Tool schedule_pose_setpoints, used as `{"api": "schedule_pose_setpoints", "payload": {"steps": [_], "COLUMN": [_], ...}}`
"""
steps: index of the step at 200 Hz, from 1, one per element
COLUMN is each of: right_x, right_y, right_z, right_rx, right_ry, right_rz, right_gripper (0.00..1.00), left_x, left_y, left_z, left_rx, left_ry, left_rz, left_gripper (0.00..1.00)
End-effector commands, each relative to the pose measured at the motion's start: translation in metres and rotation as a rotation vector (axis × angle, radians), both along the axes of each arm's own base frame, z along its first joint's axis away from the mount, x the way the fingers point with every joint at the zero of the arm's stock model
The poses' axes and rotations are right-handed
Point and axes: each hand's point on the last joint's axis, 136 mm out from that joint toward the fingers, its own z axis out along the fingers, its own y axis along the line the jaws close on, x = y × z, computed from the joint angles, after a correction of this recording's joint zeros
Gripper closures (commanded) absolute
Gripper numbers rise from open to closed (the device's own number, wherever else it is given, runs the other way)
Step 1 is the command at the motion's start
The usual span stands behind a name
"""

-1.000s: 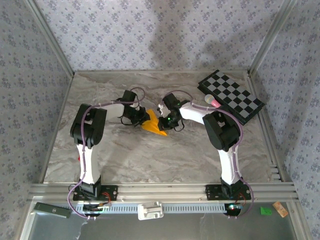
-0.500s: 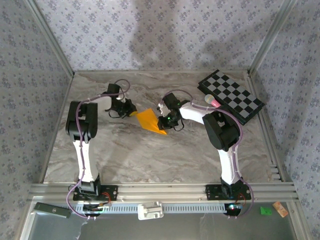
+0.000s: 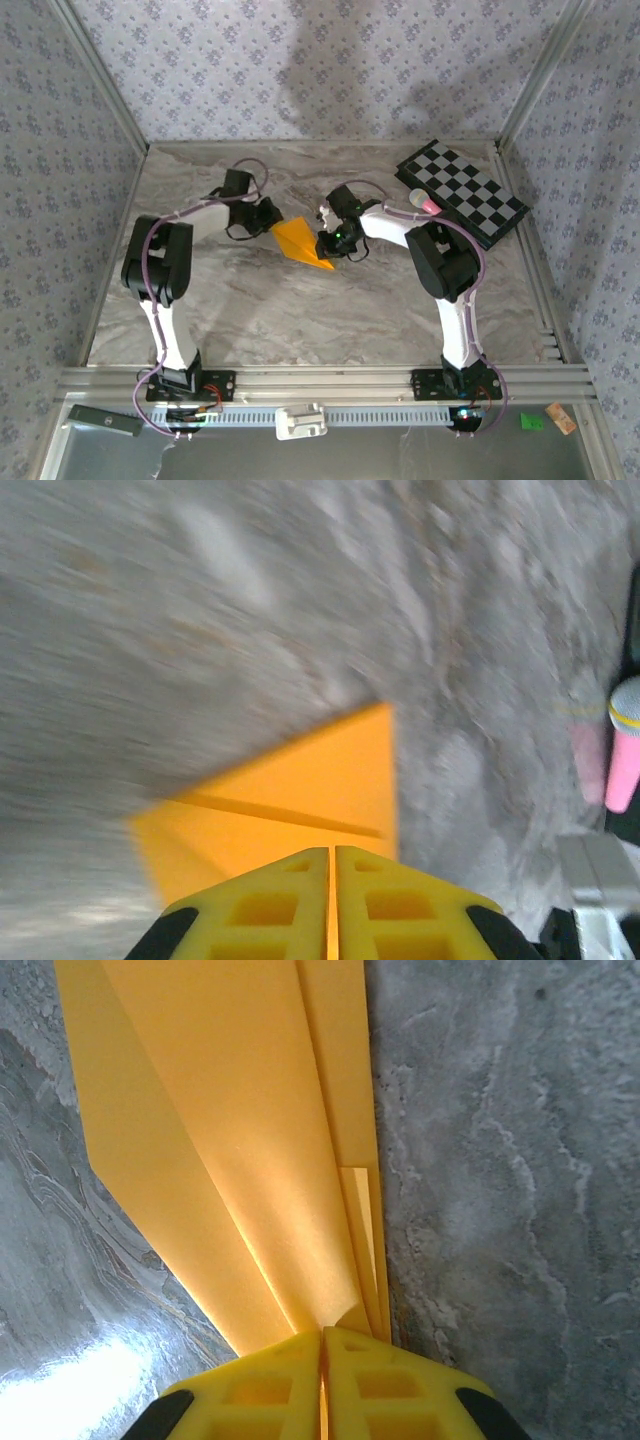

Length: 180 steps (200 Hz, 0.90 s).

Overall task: Fold a paper plane with a square sheet of paper (pick it up from the middle)
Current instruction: Fourth fold the wing at the center of the table.

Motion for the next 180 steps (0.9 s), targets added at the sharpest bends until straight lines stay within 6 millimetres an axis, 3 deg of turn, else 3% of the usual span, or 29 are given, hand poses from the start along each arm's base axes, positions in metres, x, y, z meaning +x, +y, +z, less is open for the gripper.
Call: {"api": "schedule_pose_setpoints", "payload": {"steps": [1, 29, 53, 86, 142, 180], "right_x": [-0.008, -0.008, -0.005, 0.004, 0.021, 0.017], "right_y": [-0.003, -0.002, 0.003, 0.011, 0.03, 0.029], "right_z": [0.003, 0.007, 0.018, 0.032, 0.02, 0.001], "right_rx": [-0.015, 0.009, 0.045, 0.088, 0.076, 0.051], "right_ry": [0.052, 0.056, 0.029, -0.009, -0.003, 0.041], "right_rz": [-0.015, -0.007, -0.001, -0.007, -0.039, -0.036], "right_gripper": [0.89, 0.89, 0.89, 0.9, 0.93, 0.94], "left_x": [-0.009, -0.02, -0.023, -0.03, -0.039, -0.041], "left_y": [-0.017, -0.031, -0.028, -0.023, -0.019, -0.018], "left_z": [-0.005, -0.03, -0.048, -0.059, -0.071, -0.075], "left_rx": [-0.002, 0.02, 0.063, 0.116, 0.154, 0.16], "left_ry": [0.001, 0.069, 0.123, 0.157, 0.196, 0.213], "left_rz": [0.007, -0.035, -0.032, -0.037, -0.042, -0.042], "left_gripper": [0.9, 0.91, 0.94, 0.95, 0.96, 0.96]}}
